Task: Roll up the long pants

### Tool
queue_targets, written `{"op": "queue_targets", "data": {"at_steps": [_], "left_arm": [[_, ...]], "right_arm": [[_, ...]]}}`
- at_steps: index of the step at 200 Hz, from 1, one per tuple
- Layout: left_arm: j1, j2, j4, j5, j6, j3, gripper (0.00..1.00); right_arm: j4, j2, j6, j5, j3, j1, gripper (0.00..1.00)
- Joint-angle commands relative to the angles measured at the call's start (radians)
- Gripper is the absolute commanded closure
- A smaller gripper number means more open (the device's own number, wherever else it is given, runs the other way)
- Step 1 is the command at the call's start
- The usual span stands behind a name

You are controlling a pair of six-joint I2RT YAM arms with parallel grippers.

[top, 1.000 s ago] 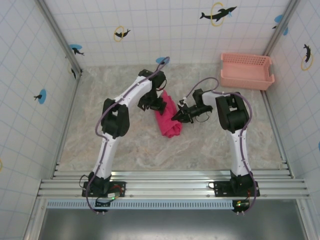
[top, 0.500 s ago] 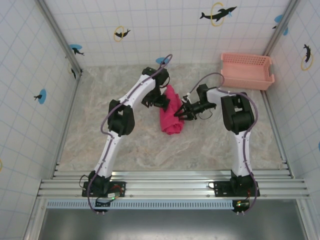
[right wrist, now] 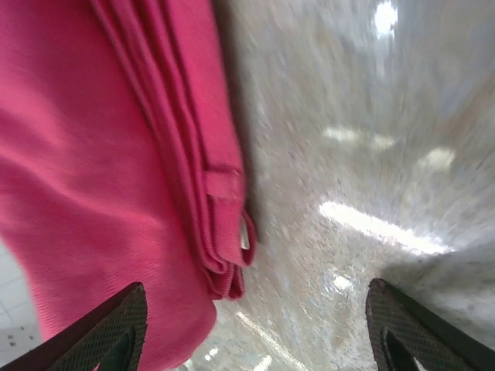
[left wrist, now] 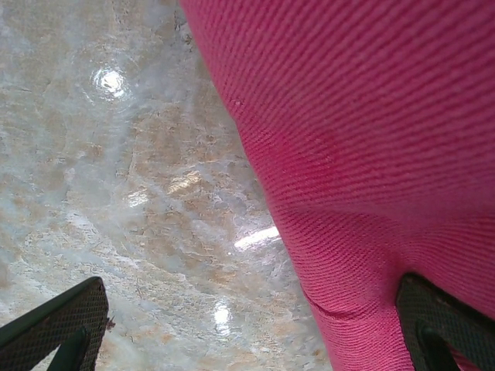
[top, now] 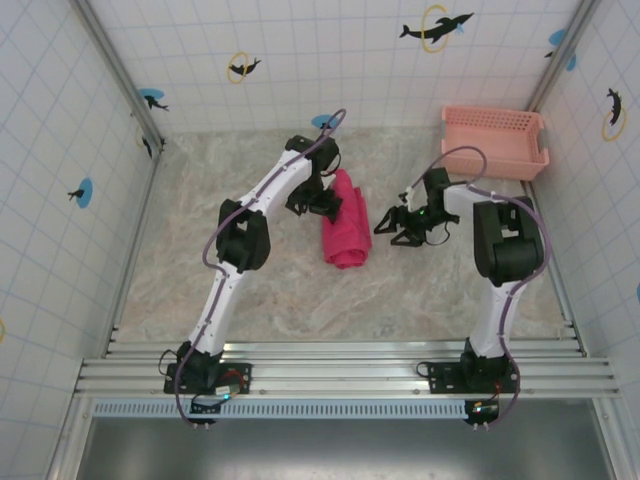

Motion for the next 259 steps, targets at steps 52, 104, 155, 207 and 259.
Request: {"op": "queue_targets", "data": {"at_steps": [52, 104, 155, 207, 259], "left_arm": [[-0.03, 0.065, 0.006, -0.013, 0.007, 0.002, 0.03], [-0.041, 0.076, -0.006, -0.007, 0.004, -0.006, 0.02], [-0.053, 0.091, 0.003, 0.008, -0.005, -0.03, 0.03], [-0.059, 0.11, 0.009, 0.029, 0.002, -0.054, 0.03], [-0.057, 0.077, 0.046, 0.065, -0.006, -0.131, 0.03]], "right_arm": [[0.468, 0.087, 0.304, -0.115, -0.056, 0.068, 0.23], [0.514, 0.122, 0.362, -0.2, 0.003, 0.113, 0.22], [0.568, 0.11, 0.426, -0.221, 0.016, 0.185, 0.21], [0.489, 0.18, 0.39, -0.197, 0.115, 0.254, 0.21], [0.515, 0.253, 0.413, -0.155, 0.217, 0.258, 0.81]]}}
